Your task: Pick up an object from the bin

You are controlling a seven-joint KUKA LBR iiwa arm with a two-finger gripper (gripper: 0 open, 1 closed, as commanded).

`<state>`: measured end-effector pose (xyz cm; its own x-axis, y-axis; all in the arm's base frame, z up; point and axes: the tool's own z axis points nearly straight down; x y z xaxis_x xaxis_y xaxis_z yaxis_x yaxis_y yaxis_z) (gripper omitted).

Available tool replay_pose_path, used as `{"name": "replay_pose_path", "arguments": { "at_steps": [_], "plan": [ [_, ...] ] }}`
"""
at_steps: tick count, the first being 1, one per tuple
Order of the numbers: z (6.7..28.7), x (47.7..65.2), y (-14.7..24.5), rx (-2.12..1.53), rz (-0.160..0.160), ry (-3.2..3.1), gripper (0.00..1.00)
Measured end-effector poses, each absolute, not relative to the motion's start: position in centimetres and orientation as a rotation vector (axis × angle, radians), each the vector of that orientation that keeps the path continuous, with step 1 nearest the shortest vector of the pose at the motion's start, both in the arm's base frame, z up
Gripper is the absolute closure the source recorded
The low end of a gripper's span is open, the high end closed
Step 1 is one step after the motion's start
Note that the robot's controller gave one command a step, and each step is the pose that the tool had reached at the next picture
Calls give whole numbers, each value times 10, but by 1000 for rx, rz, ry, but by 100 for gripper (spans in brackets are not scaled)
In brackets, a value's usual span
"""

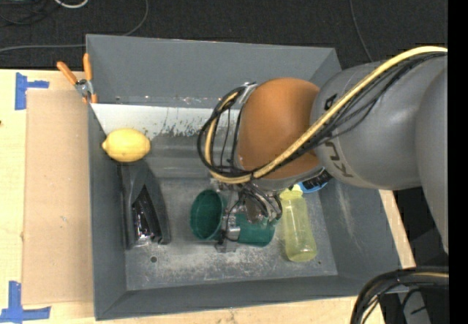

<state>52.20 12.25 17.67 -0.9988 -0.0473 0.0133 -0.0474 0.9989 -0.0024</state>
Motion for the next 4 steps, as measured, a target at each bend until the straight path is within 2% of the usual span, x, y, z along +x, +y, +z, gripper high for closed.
{"name": "replay_pose_path", "arguments": {
  "at_steps": [1,2,3,4],
  "plan": [
    [198,527,127,57,3,-3135,0],
    [134,521,130,-13,8,-3118,0],
    [158,544,109,-46,1,-3143,0],
    [76,519,119,129,5,-3110,100]
  ]
}}
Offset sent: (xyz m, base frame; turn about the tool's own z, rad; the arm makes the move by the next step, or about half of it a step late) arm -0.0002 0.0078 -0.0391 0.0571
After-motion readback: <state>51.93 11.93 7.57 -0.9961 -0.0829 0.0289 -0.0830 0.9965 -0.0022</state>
